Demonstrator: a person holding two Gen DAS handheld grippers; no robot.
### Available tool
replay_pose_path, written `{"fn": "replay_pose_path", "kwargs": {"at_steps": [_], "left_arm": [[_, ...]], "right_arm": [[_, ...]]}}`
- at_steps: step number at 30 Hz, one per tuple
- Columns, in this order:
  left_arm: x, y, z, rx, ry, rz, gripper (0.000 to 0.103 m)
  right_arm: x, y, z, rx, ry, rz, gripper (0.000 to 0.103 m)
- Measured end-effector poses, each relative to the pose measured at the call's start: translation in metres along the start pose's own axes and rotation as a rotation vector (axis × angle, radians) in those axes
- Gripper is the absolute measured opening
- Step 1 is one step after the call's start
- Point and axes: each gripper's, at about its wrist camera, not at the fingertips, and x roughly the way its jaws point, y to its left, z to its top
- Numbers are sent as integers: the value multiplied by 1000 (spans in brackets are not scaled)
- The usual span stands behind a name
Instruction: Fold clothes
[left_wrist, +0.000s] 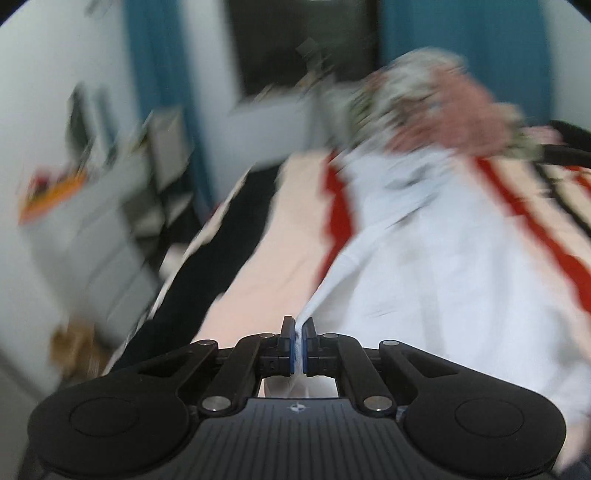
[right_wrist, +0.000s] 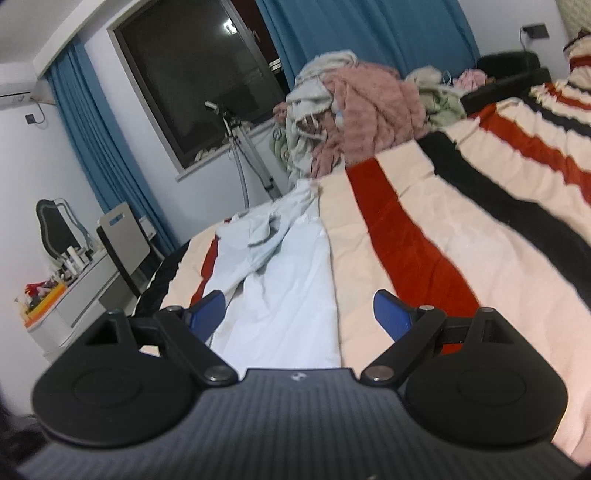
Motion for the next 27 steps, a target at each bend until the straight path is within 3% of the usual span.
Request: {"fn": "replay_pose_path", "kwargs": {"at_steps": [3,6,11,14,15,18,23,25,27], "left_arm": [[-31,-36,-1,62,-46,-136,3],[-30,-70,-12,97,27,-269,3],[4,-107,-39,170,195,-336,3],[8,-102,-39,162,219,-363,9],[7,-99,-36,154,219,-374,16],[4,-90,-25,128,213,-399,50],[5,-78,4,113,130,-372,69],[10,-74,19,117,87,-352,83],[17,-72,34,115,37,-343,88]], "right_arm": [[-3,1,2,-12,-24,0,89],[-2,2,2,-16,-20,13,88],[-2,1,2,-19,-12,9,89],[-3,0,2,-21,-12,6,89],[-3,0,1,-23,-12,7,89],[-2,3,1,-29,-9,17,88],[-2,8,-1,-74,-21,28,88],[-3,11,-1,-114,-36,19,88],[-1,13,-2,-135,-44,5,88]]}}
